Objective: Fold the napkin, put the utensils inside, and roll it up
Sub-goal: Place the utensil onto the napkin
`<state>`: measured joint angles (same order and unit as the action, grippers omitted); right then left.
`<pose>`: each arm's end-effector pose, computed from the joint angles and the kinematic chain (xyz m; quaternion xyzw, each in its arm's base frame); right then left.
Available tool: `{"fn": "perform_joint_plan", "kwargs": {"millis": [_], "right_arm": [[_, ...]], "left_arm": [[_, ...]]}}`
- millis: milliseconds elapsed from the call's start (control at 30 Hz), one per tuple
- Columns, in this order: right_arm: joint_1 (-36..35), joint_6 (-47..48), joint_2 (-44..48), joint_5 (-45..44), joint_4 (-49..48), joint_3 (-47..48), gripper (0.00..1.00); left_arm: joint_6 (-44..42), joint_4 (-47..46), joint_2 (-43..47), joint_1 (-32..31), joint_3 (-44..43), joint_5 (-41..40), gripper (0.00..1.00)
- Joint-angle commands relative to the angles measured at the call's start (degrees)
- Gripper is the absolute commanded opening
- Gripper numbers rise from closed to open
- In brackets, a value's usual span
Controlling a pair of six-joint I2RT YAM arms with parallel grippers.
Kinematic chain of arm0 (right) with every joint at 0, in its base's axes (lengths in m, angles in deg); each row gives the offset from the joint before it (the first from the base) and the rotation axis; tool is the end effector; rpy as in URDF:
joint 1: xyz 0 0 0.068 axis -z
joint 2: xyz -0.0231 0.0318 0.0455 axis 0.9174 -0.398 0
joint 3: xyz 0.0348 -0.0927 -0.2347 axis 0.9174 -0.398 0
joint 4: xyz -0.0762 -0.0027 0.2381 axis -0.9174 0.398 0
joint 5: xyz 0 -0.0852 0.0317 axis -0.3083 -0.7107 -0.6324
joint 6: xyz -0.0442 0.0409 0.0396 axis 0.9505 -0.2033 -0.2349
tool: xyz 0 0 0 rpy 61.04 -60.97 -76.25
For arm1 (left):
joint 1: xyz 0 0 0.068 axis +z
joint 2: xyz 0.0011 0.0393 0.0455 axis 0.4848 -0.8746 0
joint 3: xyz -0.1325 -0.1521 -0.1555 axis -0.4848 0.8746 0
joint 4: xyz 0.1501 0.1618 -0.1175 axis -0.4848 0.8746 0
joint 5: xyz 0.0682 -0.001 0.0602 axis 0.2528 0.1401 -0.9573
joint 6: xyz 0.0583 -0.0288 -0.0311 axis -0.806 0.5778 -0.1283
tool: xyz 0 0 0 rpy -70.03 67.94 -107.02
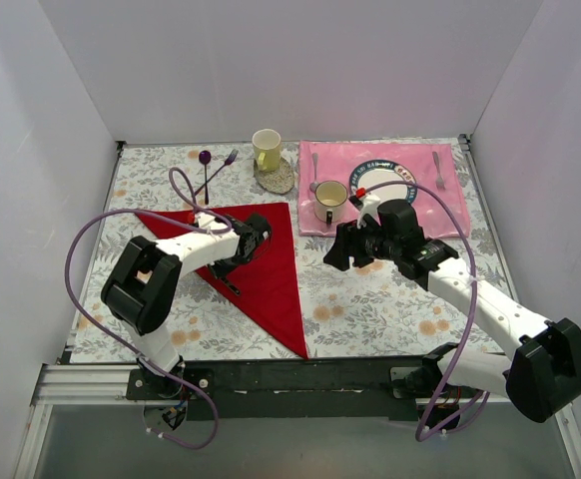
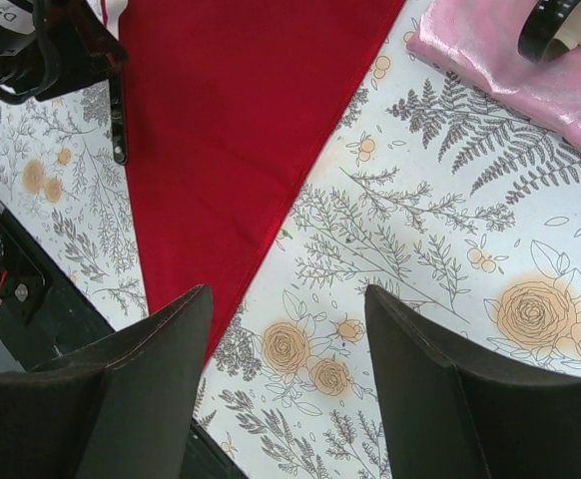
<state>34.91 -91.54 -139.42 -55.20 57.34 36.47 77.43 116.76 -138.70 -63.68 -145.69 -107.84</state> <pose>0.2232 0.1581 0.2491 -0.1881 0.8433 0.3159 0.3919 0.2508 -0.1232 0.1477 -0.5800 0.7222 0.1264 0.3549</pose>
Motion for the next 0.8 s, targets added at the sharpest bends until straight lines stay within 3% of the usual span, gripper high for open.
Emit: {"fn": "perform_joint_plan", "kwargs": {"millis": [0, 767], "right_arm": [[0.26, 0.67, 1.09, 1.75, -0.96, -1.04, 0.7], [0.52, 0.06, 1.44, 2.63, -2.19, -2.88, 0.7]], "left_arm": [[7.25, -1.58, 0.04, -0.39, 0.41, -3.54, 0.0], [10.15, 0.88, -4.62, -1.53, -1.09, -2.75, 0.0]]}}
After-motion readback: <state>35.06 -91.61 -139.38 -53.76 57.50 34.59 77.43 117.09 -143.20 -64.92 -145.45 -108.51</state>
